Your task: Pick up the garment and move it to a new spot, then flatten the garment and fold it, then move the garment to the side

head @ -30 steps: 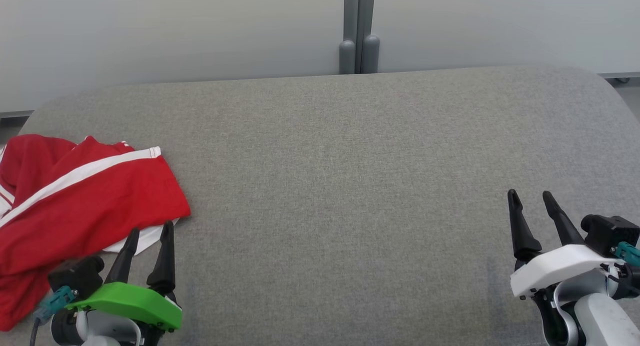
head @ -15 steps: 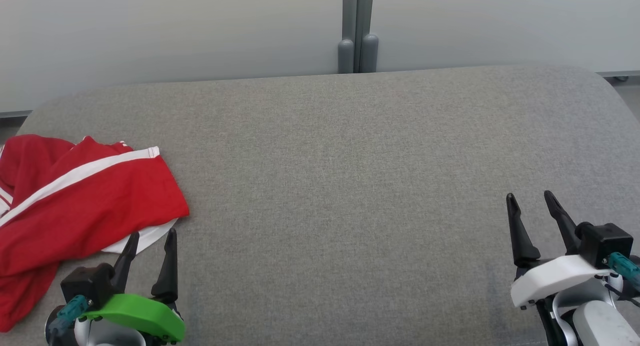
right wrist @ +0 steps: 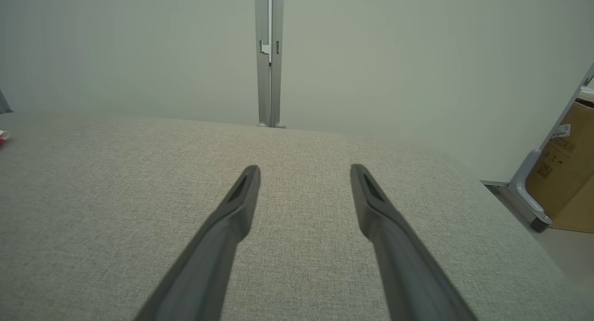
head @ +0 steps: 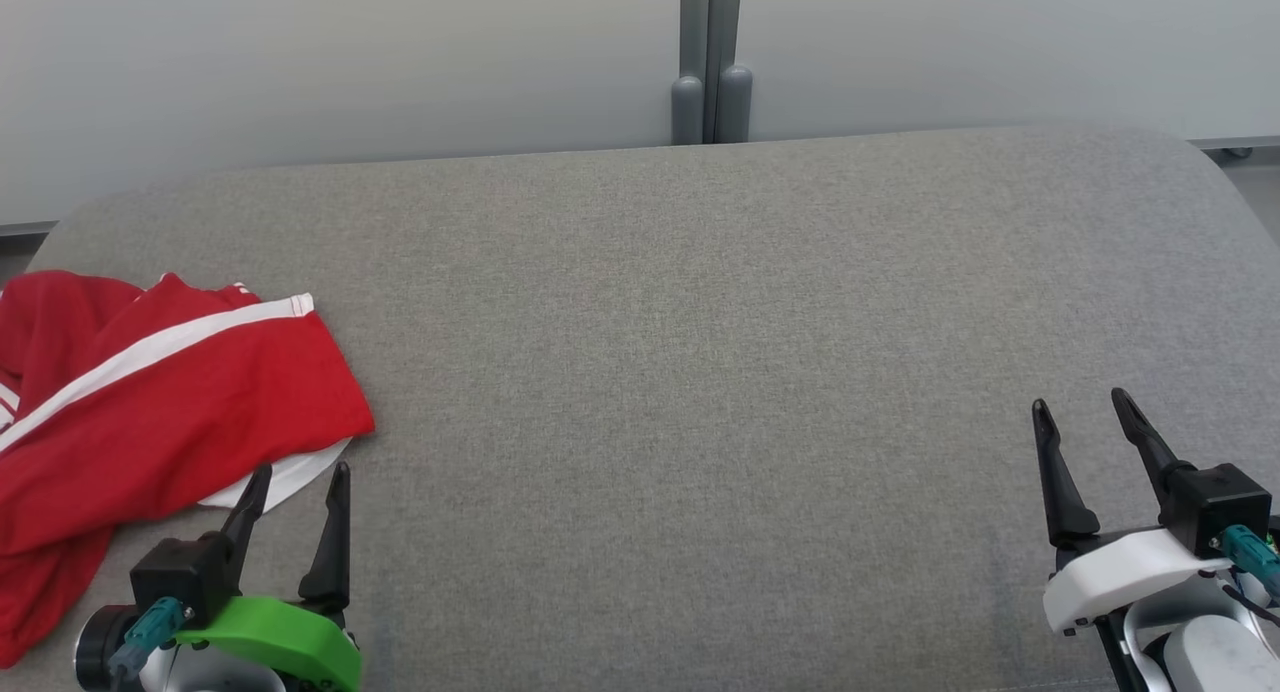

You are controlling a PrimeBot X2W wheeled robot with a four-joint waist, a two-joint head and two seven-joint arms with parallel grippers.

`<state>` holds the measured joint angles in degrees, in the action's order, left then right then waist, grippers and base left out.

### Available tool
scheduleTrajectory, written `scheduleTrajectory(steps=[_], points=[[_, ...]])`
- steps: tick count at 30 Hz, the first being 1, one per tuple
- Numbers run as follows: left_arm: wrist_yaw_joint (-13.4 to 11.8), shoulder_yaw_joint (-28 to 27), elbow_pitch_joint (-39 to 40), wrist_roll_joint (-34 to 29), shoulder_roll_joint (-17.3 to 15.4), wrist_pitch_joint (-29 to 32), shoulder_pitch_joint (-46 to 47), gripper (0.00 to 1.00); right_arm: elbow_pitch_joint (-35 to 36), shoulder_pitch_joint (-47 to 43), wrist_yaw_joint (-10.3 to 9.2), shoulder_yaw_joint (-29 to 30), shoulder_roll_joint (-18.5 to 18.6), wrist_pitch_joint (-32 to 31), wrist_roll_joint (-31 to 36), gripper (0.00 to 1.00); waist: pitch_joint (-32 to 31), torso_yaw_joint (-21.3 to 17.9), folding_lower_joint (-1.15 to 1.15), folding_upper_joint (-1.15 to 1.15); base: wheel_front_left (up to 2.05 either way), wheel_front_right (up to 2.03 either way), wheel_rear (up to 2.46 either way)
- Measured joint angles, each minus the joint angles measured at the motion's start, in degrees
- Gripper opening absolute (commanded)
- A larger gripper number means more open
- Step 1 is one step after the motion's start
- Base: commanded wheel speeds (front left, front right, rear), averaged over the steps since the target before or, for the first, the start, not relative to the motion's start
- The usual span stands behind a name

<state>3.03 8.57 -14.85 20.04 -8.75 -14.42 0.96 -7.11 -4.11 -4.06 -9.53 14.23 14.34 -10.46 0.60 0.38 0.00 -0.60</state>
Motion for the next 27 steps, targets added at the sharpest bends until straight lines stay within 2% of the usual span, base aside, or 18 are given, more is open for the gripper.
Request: scheduleTrajectory(steps=[19, 27], points=[[1.58, -1.19, -1.37, -0.45, 0.49, 0.00, -0.02, 1.00, 0.08, -0.04, 1.20, 1.60, -0.41, 0.00, 0.02, 1.00, -0.22, -0.07, 0.00, 0.00, 0.00, 0.00, 0.00], [2.05, -0.79, -1.99, -1.16, 1.03, 0.00, 0.02, 1.00, 0.35, -1.70, 1.40, 3.02, -0.64, 0.00, 0.02, 1.00, -0.30, 2.58, 0.00, 0.00, 0.00, 0.00, 0.00]])
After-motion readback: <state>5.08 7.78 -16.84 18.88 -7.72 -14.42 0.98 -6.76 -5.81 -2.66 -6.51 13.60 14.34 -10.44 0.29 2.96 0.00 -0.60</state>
